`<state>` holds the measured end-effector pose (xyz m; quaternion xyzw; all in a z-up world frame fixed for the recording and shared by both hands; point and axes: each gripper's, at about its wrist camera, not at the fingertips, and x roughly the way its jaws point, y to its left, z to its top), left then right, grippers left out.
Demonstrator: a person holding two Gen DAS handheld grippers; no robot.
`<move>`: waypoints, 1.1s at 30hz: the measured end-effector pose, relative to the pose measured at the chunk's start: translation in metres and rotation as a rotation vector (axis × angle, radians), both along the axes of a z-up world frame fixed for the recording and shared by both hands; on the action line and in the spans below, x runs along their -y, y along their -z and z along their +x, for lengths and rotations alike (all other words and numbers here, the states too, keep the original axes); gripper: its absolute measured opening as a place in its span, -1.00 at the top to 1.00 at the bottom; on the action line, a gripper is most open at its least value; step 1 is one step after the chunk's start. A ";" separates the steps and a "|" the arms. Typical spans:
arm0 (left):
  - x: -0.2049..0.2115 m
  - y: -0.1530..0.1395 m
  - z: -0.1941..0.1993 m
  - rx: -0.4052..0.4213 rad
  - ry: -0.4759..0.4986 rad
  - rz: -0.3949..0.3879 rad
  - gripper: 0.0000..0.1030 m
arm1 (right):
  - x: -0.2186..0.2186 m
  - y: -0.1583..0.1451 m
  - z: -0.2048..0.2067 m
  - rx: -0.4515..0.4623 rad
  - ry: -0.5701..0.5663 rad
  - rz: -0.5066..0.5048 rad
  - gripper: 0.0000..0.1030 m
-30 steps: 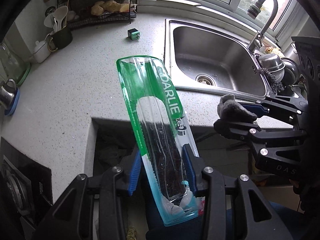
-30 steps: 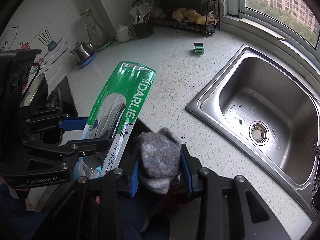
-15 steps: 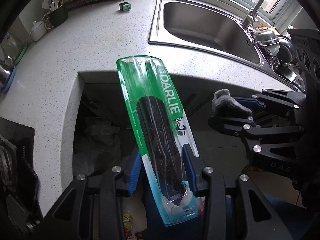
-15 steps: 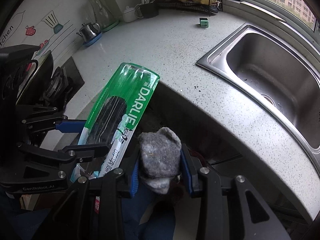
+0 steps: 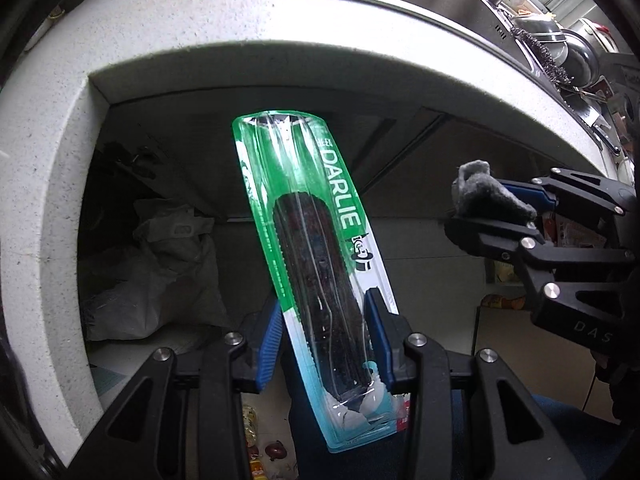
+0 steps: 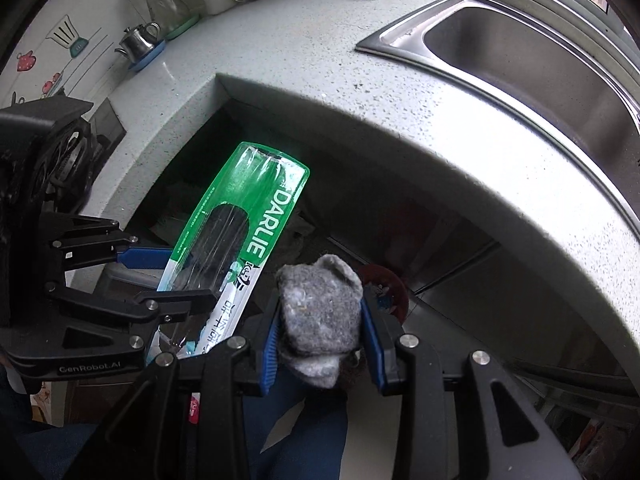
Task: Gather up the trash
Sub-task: 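Carry the sponge down with the right tool while the left tool carries the package down, then open the left tool over the red bucket to drop the toothbrush package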
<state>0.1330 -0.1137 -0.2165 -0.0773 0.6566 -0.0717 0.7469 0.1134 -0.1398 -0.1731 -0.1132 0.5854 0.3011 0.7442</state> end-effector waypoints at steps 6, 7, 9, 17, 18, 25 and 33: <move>0.004 0.062 0.012 -0.061 0.017 -0.017 0.27 | 0.013 0.049 0.008 -0.046 0.057 0.001 0.35; 0.005 0.073 0.014 -0.063 0.020 -0.017 0.27 | 0.015 0.058 0.009 -0.051 0.064 0.004 0.35; 0.008 0.095 0.018 -0.074 0.025 -0.024 0.27 | 0.020 0.078 0.011 -0.060 0.082 0.005 0.35; 0.026 0.181 0.037 -0.122 0.051 -0.030 0.26 | 0.036 0.148 0.013 -0.088 0.136 0.009 0.35; 0.030 0.191 0.039 -0.127 0.053 -0.035 0.26 | 0.039 0.156 0.013 -0.083 0.139 0.010 0.35; 0.057 0.253 0.055 -0.165 0.098 -0.051 0.25 | 0.055 0.206 0.014 -0.107 0.174 -0.012 0.35; 0.074 0.293 0.064 -0.206 0.136 -0.029 0.23 | 0.066 0.230 0.015 -0.129 0.205 -0.014 0.35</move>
